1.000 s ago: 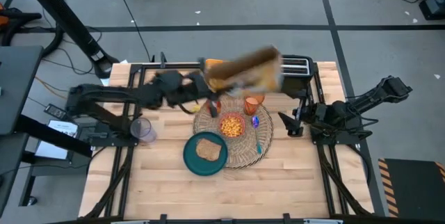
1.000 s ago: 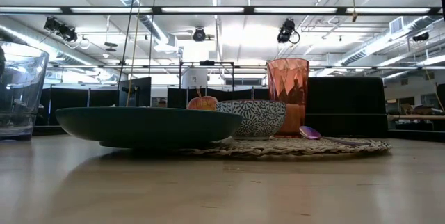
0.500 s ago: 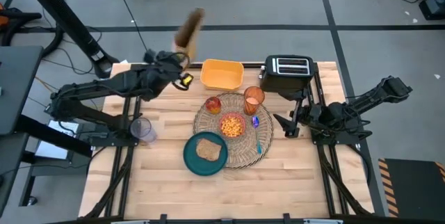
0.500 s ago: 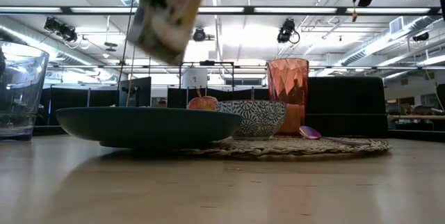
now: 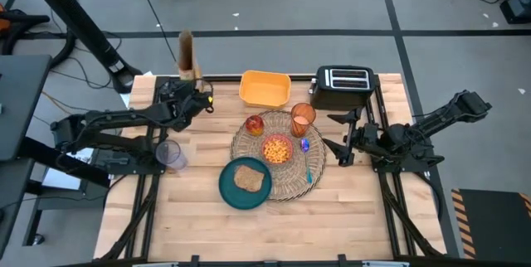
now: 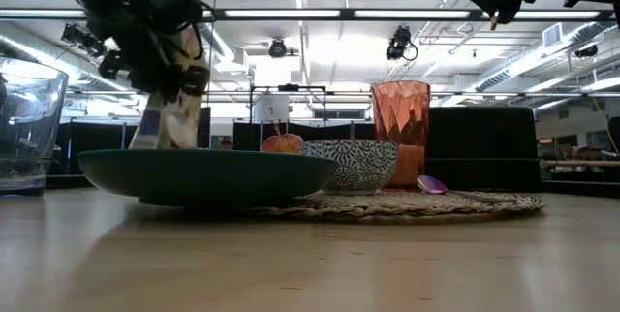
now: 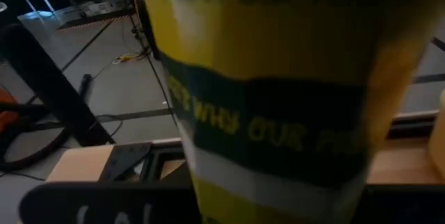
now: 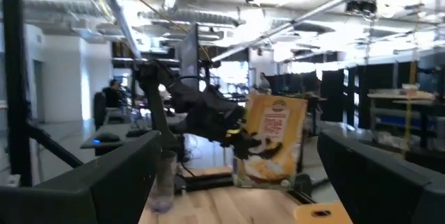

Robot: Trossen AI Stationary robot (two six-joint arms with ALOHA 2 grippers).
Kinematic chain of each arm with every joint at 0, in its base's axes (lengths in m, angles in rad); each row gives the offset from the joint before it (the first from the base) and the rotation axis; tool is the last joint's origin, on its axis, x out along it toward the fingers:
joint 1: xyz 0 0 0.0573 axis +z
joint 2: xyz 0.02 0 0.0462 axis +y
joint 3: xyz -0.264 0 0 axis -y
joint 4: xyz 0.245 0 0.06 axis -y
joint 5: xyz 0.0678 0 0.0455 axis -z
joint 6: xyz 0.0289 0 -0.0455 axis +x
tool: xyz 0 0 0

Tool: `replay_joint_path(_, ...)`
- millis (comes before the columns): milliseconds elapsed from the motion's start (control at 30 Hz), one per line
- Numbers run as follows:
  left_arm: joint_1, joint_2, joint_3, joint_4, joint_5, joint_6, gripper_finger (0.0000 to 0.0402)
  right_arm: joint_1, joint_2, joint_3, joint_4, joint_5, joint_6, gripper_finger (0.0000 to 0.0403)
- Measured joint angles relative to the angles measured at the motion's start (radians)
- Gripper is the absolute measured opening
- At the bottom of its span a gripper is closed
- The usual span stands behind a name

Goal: Arrange a breakfast setting
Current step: Pour the cereal into the red bowl

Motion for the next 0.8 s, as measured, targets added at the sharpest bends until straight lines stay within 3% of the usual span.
replay_joint_path(267, 0.027, -0.007, -0.027, -0.137, -0.016, -0.098, 0.0077, 0.020, 0.001, 0.000, -0.007, 0.058, 0.004, 0.0394)
replay_joint_path(467, 0.107, -0.007, -0.026, -0.216, 0.060, -0.160, 0.0083, 0.020, 0.001, 0.000, -0.038, 0.041, 0.081, 0.0394)
replay_joint_path(667, 0.120, -0.033, -0.026, -0.233, 0.149, -0.111, 0.0147, -0.024, -0.002, 0.024, -0.097, -0.018, 0.153, 0.0394)
replay_joint_path(800, 0.120, -0.099, -0.026, -0.310, 0.220, -0.138, 0.0210, -0.061, -0.011, 0.109, -0.273, -0.039, 0.132, 0.0393)
